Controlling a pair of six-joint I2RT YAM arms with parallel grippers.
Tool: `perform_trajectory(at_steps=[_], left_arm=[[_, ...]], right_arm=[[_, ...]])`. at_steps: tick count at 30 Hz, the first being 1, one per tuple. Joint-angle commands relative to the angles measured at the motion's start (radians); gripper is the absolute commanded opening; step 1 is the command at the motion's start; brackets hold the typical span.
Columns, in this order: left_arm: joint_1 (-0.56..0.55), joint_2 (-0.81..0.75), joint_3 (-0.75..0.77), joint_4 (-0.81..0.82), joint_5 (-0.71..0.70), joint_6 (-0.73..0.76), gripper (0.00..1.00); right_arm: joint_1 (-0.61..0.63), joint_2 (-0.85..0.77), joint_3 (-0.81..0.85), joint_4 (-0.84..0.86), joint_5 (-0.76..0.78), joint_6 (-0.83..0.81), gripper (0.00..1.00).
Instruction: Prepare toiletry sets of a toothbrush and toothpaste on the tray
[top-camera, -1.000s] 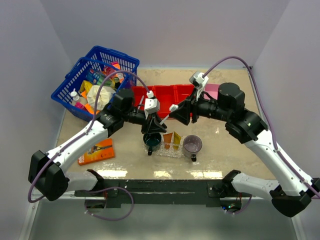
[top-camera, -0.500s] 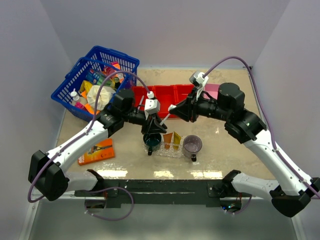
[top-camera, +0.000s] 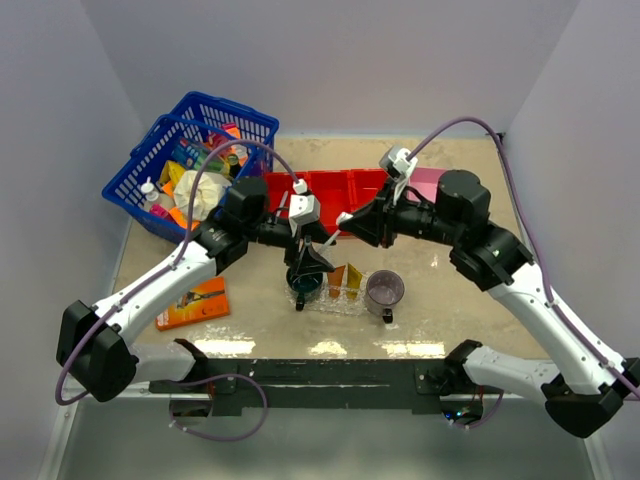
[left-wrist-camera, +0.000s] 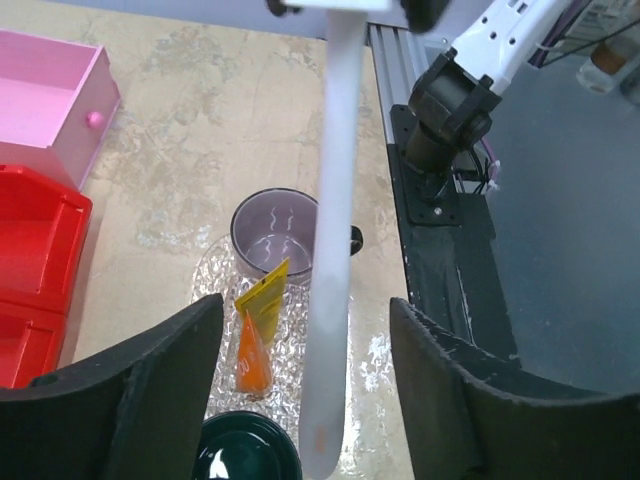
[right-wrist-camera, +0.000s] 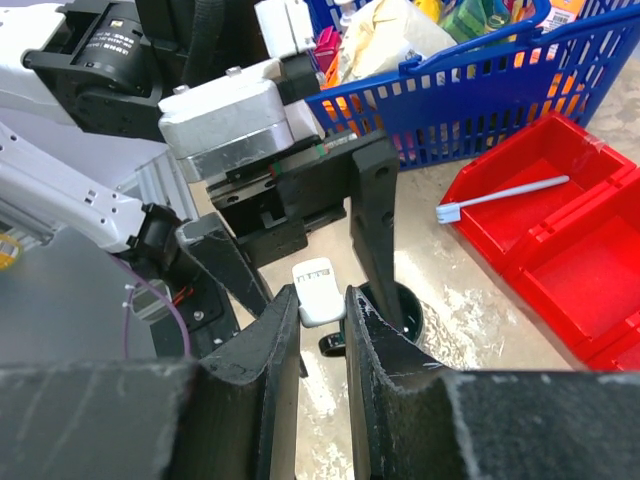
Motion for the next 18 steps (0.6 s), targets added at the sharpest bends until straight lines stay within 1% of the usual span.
perform_trajectory(at_steps=[1,2,5,6,8,12,13,15,16,18], left_arm=[[0.003,-0.038,-0.006,0.091,-0.036,-0.017,0.75],[0.008,-0.044,-0.009,0.099,-0.042,-0.025,0.78],[0.028,-0.069,-0.026,0.121,-0.051,-0.048,0.82],[0.037,-0.08,-0.03,0.174,-0.053,-0.054,0.84],[0.071,-0.095,-0.05,0.232,-0.057,-0.094,0.9],[0.152,-0.144,-0.096,0.341,-0.077,-0.177,0.92],[0.181,-0.149,-0.107,0.352,-0.118,-0.192,0.93],[0.204,-0.159,-0.118,0.358,-0.169,-0.187,0.93],[0.22,-0.16,-0.118,0.351,-0.221,-0.175,0.93],[0.227,-0.161,-0.122,0.331,-0.273,-0.163,0.93]], right_arm=[[-0.001,-0.036,0.005,0.0,0.015,-0.022,0.0],[0.001,-0.039,0.005,-0.008,0.02,-0.027,0.0],[-0.001,-0.056,0.013,-0.04,0.049,-0.048,0.0],[-0.001,-0.062,0.016,-0.049,0.069,-0.056,0.0],[-0.001,-0.074,0.024,-0.078,0.087,-0.077,0.0],[-0.001,-0.1,0.022,-0.137,0.13,-0.117,0.0],[-0.001,-0.107,0.015,-0.154,0.13,-0.125,0.0],[0.001,-0.122,0.007,-0.177,0.126,-0.139,0.0],[0.001,-0.128,-0.001,-0.184,0.126,-0.145,0.0],[0.005,-0.148,-0.01,-0.204,0.136,-0.157,0.0]])
